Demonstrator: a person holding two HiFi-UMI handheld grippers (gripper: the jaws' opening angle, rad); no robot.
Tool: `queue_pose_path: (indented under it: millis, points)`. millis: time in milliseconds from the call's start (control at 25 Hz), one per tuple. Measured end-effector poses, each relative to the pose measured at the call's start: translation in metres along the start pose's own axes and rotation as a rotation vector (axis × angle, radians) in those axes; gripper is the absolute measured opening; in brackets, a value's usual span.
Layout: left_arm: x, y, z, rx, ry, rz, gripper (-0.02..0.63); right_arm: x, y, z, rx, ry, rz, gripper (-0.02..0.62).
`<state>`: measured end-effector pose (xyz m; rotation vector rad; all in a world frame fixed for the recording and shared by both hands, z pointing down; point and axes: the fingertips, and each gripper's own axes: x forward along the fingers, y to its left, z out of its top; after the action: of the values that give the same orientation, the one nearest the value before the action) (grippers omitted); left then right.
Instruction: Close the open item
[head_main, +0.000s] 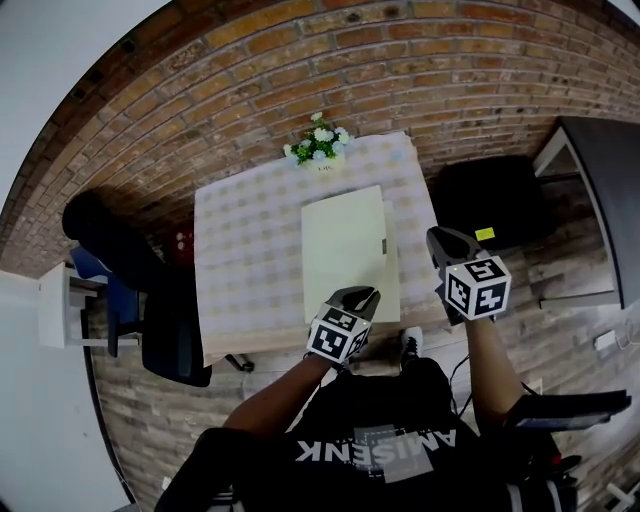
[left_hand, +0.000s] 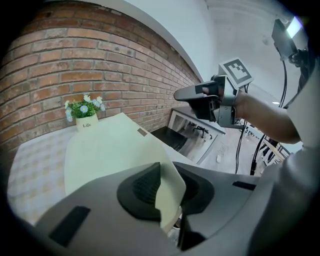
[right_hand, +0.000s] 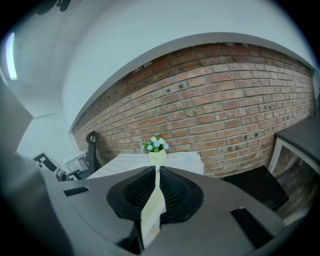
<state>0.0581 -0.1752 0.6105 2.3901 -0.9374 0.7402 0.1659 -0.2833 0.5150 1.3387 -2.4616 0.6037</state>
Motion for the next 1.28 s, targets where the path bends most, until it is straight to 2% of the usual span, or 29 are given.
queue_pose_path:
  millis: [360, 440, 480, 520, 1080, 1280]
  points:
    - [0.022, -0.006, -0.013, 0.020, 0.055, -0.029, 0.049, 0.042, 0.003, -0.040, -0.001, 0.128, 0.036, 0.045]
    - [0.026, -0.006, -0.016, 0.019, 0.067, -0.033, 0.049, 0.050, 0.005, -0.050, 0.011, 0.152, 0.053, 0.078]
    - [0.028, -0.006, -0.018, 0.019, 0.073, -0.035, 0.051, 0.053, 0.006, -0.055, 0.016, 0.164, 0.063, 0.137]
    - [0.030, -0.007, -0.019, 0.020, 0.079, -0.037, 0.051, 0.057, 0.007, -0.060, 0.020, 0.177, 0.070, 0.161]
    - [0.051, -0.012, -0.035, 0.017, 0.149, -0.071, 0.061, 0.102, 0.006, -0.128, 0.073, 0.374, 0.126, 0.219]
    - [0.053, -0.012, -0.044, 0.004, 0.172, -0.070, 0.064, 0.111, 0.004, -0.143, 0.087, 0.403, 0.127, 0.222]
